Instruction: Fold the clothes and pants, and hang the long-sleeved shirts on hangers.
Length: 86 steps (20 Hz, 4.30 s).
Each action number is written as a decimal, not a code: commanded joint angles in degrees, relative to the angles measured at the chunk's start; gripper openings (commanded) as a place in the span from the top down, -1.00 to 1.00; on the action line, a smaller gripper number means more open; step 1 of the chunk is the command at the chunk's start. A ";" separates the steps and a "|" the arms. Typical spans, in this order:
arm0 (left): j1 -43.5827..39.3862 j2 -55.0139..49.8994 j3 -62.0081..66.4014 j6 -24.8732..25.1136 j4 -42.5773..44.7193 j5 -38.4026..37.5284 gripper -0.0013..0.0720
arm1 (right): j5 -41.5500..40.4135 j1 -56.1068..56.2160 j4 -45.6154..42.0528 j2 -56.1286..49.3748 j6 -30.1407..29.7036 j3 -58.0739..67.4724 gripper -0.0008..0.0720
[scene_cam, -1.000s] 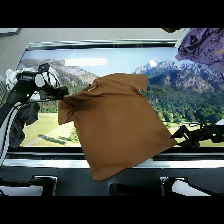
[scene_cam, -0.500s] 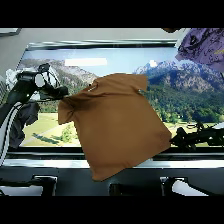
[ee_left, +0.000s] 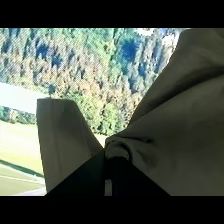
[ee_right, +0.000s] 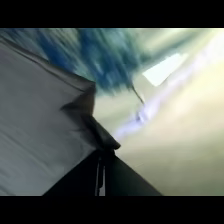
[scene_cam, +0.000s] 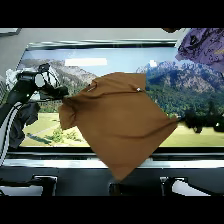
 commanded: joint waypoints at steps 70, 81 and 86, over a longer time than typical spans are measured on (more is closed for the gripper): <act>-0.04 43.04 28.65 4.11 1.95 -4.31 0.91 | 2.10 17.38 -11.19 33.73 6.82 60.08 0.90; -0.04 23.17 22.47 3.87 1.92 -4.26 0.91 | 19.43 17.49 -9.86 11.67 12.76 60.02 0.90; -0.04 -0.26 22.58 4.09 1.55 3.13 0.91 | 19.52 20.57 -12.04 -11.10 13.07 60.02 0.90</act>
